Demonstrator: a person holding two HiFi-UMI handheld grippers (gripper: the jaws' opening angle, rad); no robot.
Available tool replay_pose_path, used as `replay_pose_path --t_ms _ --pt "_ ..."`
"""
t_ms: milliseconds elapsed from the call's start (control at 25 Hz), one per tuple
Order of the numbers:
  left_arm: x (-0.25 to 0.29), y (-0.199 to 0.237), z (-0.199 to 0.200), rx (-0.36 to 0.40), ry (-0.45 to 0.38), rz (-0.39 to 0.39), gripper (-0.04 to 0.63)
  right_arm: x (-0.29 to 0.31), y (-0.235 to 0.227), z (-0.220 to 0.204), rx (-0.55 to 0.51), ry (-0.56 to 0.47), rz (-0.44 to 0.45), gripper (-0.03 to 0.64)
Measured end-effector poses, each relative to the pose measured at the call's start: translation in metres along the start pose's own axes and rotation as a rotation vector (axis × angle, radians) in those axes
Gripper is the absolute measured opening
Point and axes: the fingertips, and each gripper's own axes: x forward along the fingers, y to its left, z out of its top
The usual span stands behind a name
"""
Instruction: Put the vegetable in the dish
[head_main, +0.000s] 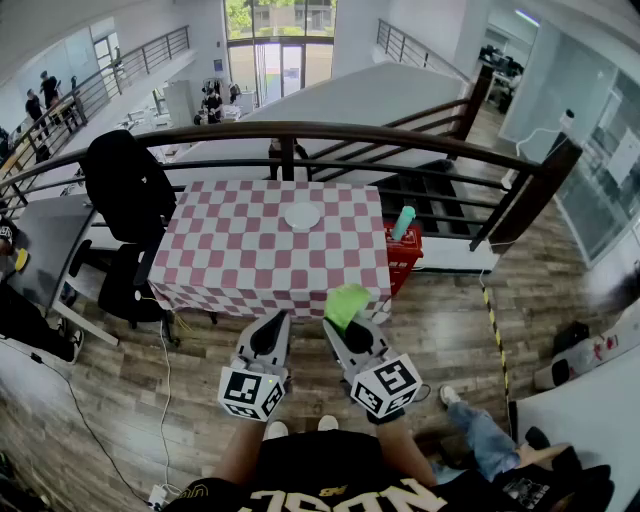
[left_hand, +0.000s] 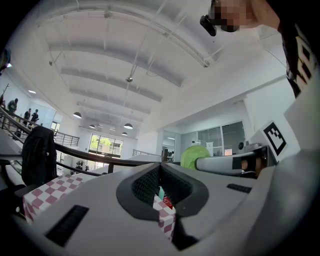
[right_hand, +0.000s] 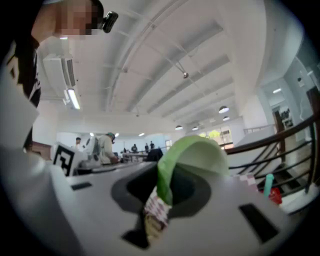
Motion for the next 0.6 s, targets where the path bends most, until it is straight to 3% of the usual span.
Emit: replay_pose_path --t_ms 360,600 --pt "0.021 -0.035 -0.012 0.057 0.018 -0.022 0.02 -0.021 -0.029 0.001 -0.017 -0.025 0.027 0.074" --pt "0.026 -0.017 -0.029 0.055 0.062 0.033 0.02 -0.011 -0.05 -0.021 0.059 -0.002 0.039 0.074"
